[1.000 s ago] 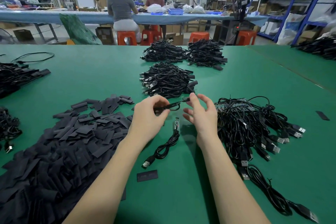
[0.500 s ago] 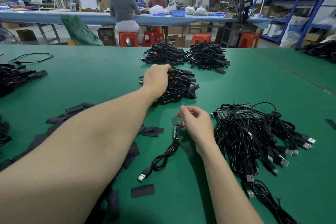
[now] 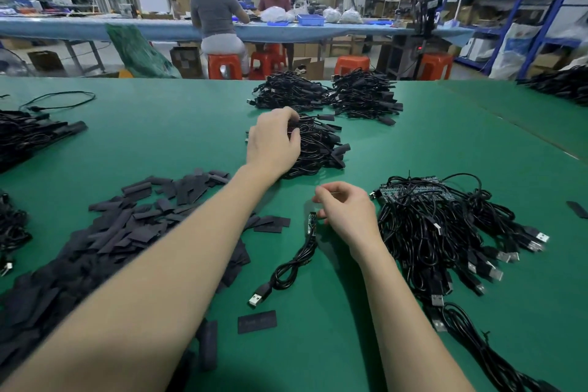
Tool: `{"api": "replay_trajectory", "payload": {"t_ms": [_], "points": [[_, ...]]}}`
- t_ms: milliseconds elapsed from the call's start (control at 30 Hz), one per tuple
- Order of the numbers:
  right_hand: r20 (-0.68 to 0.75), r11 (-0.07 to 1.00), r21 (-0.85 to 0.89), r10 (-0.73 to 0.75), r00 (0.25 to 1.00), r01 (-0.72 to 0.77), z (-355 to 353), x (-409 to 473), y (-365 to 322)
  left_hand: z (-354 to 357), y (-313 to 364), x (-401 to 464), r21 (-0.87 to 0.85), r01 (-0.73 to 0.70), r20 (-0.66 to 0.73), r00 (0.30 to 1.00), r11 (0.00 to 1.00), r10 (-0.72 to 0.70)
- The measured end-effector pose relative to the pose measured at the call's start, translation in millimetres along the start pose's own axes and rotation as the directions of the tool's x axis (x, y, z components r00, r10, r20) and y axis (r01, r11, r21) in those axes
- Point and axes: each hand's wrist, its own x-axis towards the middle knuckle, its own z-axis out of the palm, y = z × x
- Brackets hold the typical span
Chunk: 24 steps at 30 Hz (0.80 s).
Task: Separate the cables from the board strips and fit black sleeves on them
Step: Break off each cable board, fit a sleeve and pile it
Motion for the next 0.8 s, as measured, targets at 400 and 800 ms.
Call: {"api": "replay_trajectory", "payload": {"t_ms": [400, 800], "points": [[0.161, 0.918, -0.385, -0.029, 0.986, 0.090, -12, -12, -4, -10, 19, -121, -0.403, 0.304, 0.176, 0.951, 0.863, -0.253], [0.159, 0.991, -0.078, 0.123, 0.980, -0.112, -40, -12, -21, -10, 37, -136, -0.585, 0.600, 0.563, 0.785, 0.546, -0.260]]}}
